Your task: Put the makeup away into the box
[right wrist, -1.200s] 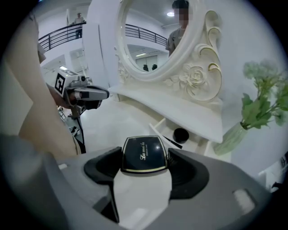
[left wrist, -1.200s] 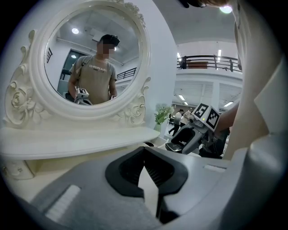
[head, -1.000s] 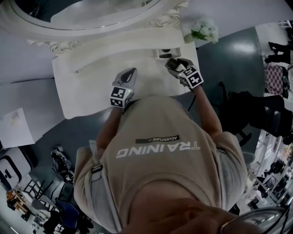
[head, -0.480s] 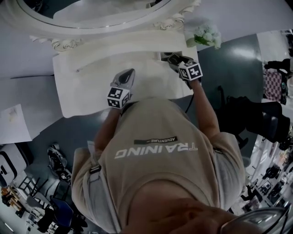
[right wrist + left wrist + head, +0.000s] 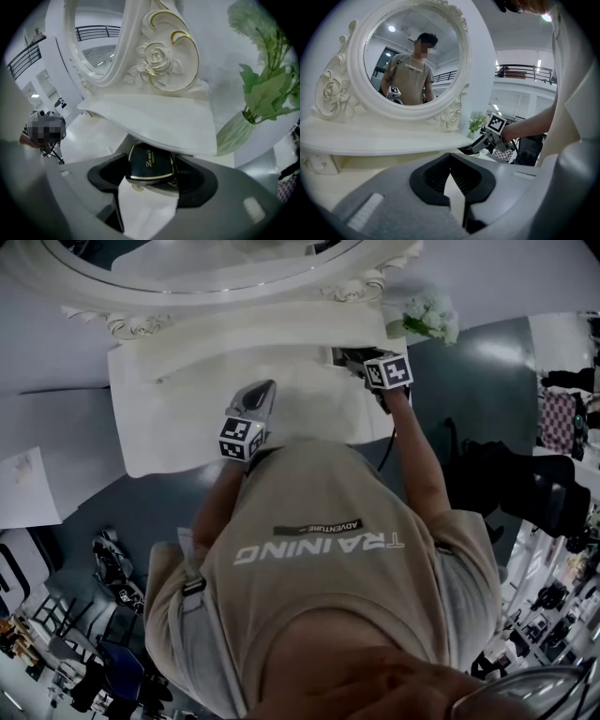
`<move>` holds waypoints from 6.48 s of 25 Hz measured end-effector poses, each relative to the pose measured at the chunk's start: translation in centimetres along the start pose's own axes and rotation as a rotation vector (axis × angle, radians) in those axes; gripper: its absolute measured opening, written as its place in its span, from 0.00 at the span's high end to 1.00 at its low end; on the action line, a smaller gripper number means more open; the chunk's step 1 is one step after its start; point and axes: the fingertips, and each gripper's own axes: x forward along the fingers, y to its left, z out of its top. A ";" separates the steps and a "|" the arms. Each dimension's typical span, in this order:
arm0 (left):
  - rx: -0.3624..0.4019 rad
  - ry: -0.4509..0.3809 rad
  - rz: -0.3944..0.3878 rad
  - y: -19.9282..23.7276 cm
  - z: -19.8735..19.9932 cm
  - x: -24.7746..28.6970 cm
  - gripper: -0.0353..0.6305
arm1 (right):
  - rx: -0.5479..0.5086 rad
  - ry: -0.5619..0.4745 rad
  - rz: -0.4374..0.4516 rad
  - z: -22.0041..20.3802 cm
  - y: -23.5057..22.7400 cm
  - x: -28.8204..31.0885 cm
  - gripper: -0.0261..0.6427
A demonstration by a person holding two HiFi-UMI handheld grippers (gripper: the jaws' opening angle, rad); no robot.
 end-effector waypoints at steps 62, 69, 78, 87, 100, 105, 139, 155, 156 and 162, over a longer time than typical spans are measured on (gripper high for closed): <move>0.063 0.087 -0.104 -8.1 1.9 8.7 0.94 | 0.038 -0.376 0.005 -5.5 -3.7 -6.3 0.95; 0.078 0.193 -0.067 -8.4 -2.8 12.8 0.94 | 0.055 -0.388 0.087 -7.0 -5.2 -3.1 0.96; 0.074 0.276 -0.059 -7.7 -5.3 17.2 0.94 | 0.064 -0.395 0.142 -7.0 -6.7 -0.7 0.96; 0.035 0.288 -0.032 -7.0 -6.8 18.5 0.94 | 0.030 -0.388 0.202 -6.7 -6.9 -0.2 0.95; 0.016 0.265 0.002 -6.4 -6.1 19.6 0.94 | 0.020 -0.372 0.212 -5.0 -8.1 0.6 0.96; 0.021 0.254 0.017 -5.8 -5.6 20.3 0.94 | 0.016 -0.370 0.208 -3.9 -8.8 1.1 0.96; -0.029 0.185 0.092 -2.7 -3.4 22.8 0.94 | 0.033 -0.389 0.169 -0.6 -11.4 2.7 0.96; 0.043 0.100 0.008 -4.8 1.0 11.1 0.94 | -0.046 -0.470 0.162 -1.3 -2.3 -6.9 0.96; 0.048 0.085 0.005 -4.8 1.6 10.4 0.94 | -0.053 -0.484 0.161 -0.8 -1.6 -7.5 0.96; 0.078 0.001 0.005 -5.0 5.4 5.5 0.94 | -0.098 -0.625 0.162 3.0 2.8 -11.6 0.96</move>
